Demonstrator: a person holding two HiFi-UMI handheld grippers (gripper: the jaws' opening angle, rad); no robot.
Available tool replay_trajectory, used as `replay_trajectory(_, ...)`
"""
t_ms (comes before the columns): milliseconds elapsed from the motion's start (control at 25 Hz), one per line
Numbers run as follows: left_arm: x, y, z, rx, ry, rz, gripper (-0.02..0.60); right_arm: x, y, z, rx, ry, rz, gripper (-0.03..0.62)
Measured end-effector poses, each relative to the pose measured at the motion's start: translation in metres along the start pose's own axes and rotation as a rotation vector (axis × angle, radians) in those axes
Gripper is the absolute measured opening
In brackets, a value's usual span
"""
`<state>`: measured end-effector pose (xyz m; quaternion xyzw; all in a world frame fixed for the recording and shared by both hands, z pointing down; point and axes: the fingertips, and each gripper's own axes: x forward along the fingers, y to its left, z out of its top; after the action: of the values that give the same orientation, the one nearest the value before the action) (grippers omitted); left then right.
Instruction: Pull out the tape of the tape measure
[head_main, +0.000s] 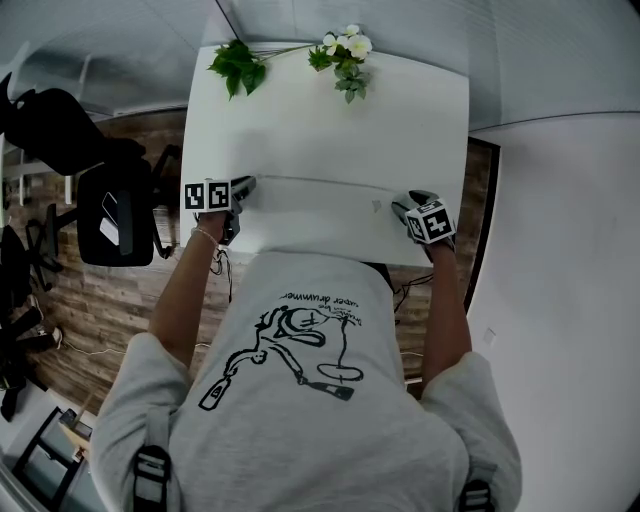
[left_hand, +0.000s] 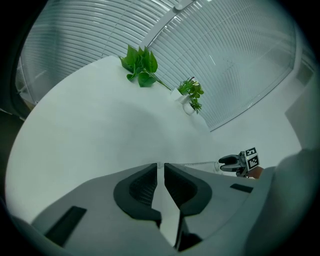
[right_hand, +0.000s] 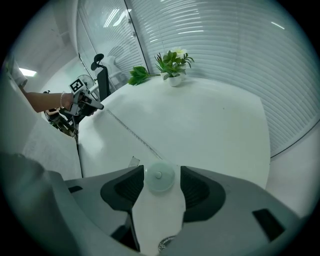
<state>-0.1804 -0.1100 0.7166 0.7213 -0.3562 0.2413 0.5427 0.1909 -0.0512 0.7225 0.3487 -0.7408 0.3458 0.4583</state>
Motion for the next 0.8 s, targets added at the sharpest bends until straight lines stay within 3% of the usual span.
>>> replay_trajectory(360,-0.020,-0.030,0.006,0.067,-0.075,-0.014,0.048,-0.028,0.008,0.012,-0.018,-0.092,-0.041,0.199)
replay_trajectory(600,-0.036,-0.065,0.020,0.173,-0.147,-0.008,0.035,-0.049,0.021,0.027,-0.018,-0.184,-0.052,0.138)
replay_trajectory(800,-0.048,-0.100,0.030,0.237,-0.226,-0.052,0.025,-0.073,0.036,0.049,-0.031,-0.276,-0.071,0.100)
